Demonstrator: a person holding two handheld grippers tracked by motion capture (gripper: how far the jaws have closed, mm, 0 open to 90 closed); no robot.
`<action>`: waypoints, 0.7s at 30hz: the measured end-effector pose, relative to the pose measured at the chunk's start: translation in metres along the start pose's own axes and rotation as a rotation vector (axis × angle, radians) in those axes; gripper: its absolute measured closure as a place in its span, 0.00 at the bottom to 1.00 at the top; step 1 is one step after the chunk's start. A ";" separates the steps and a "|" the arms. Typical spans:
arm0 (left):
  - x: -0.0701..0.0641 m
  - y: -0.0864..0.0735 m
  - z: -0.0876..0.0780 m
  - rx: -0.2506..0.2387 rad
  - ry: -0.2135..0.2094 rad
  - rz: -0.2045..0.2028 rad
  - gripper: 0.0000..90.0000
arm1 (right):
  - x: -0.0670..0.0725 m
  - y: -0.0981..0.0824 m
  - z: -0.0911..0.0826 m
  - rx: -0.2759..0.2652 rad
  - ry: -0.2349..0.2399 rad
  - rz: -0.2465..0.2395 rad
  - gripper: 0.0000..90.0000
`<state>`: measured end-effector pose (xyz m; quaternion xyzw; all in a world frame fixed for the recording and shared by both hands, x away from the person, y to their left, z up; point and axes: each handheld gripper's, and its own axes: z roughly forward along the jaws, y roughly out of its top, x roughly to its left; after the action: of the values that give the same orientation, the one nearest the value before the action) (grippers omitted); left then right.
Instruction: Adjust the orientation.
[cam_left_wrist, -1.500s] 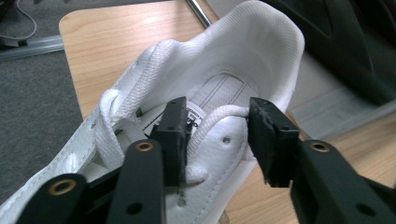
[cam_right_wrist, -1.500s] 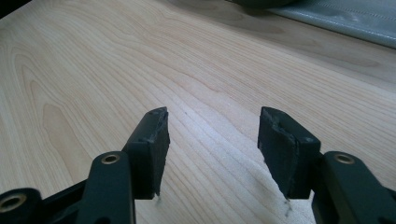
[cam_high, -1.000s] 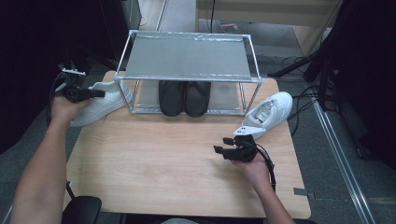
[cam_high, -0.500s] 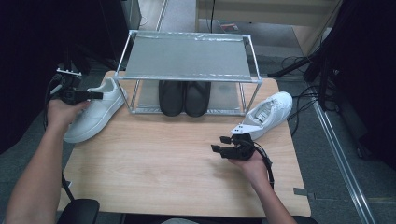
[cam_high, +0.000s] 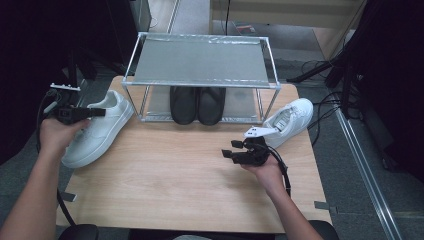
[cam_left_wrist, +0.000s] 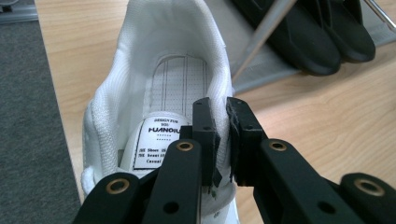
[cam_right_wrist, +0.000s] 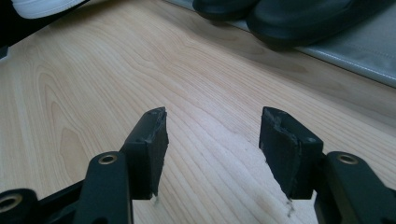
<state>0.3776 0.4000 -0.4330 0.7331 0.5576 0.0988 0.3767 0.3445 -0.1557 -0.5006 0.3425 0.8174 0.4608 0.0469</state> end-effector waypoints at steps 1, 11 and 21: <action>-0.002 -0.002 -0.002 0.005 0.001 0.000 0.93 | 0.000 0.001 0.001 0.001 0.005 0.001 0.48; -0.025 -0.033 -0.021 -0.010 -0.013 0.003 0.93 | -0.003 0.013 0.006 -0.011 0.022 0.001 0.48; -0.057 -0.054 -0.028 -0.021 -0.059 0.035 0.93 | -0.002 0.020 0.013 -0.026 0.048 -0.014 0.48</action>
<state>0.3014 0.3661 -0.4337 0.7415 0.5322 0.0897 0.3986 0.3612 -0.1407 -0.4931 0.3249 0.8147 0.4790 0.0349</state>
